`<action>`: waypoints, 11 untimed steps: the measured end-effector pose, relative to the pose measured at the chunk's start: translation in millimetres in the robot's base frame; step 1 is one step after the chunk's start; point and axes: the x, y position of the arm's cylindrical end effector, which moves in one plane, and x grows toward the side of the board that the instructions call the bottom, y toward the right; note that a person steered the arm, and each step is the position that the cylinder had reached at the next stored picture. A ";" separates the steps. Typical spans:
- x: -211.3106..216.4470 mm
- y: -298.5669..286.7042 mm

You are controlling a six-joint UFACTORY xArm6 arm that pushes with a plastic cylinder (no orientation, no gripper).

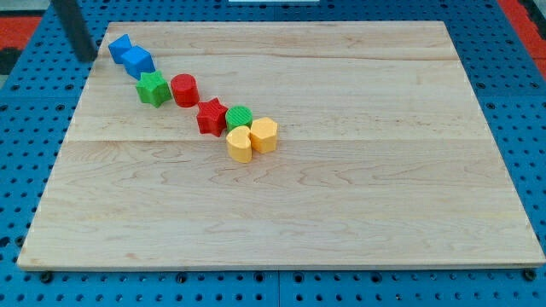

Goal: Move the red circle into the green star

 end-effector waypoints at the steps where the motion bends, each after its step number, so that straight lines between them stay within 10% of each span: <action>1: 86.5 24.8; 6: -29.2 257.8; 11: -0.3 158.6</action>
